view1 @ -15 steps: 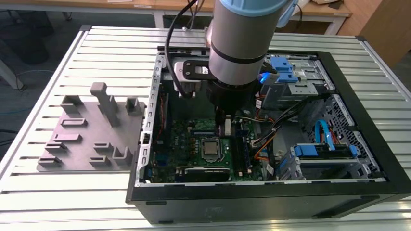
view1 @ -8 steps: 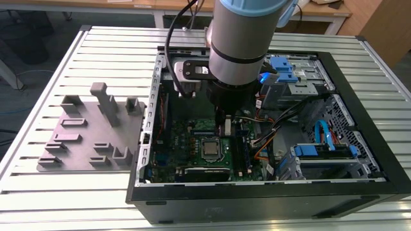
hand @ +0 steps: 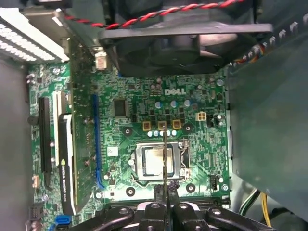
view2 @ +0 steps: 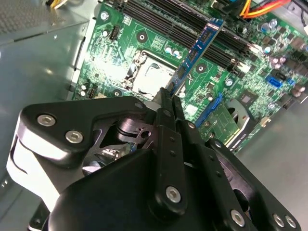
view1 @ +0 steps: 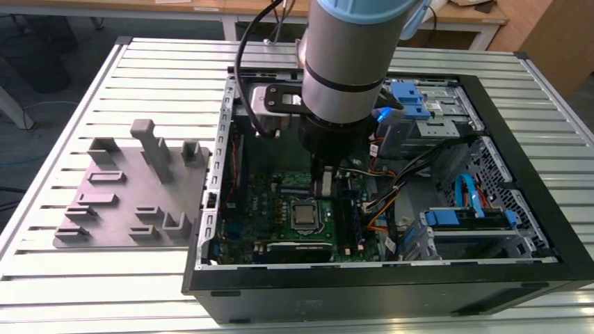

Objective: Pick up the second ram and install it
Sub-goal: 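Insert the second ram into the second slot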

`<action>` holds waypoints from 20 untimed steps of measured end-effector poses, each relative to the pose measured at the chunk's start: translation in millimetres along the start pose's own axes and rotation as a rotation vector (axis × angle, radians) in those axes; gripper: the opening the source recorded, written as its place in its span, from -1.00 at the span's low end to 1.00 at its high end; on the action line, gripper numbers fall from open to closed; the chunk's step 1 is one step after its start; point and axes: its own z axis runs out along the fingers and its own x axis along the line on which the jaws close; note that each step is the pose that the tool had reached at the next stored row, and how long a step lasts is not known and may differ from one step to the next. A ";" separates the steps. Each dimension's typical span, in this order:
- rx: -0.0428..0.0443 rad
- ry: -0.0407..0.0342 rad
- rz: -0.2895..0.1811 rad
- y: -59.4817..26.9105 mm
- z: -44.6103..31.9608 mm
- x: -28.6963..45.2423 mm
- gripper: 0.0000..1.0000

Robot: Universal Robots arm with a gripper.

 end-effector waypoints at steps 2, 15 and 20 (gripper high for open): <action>0.0010 -0.0007 0.033 0.0 0.2 0.0 -0.79; 0.0076 -0.0047 0.253 0.0 0.9 0.0 -0.79; 0.0097 -0.0059 0.323 0.0 0.9 0.0 -0.79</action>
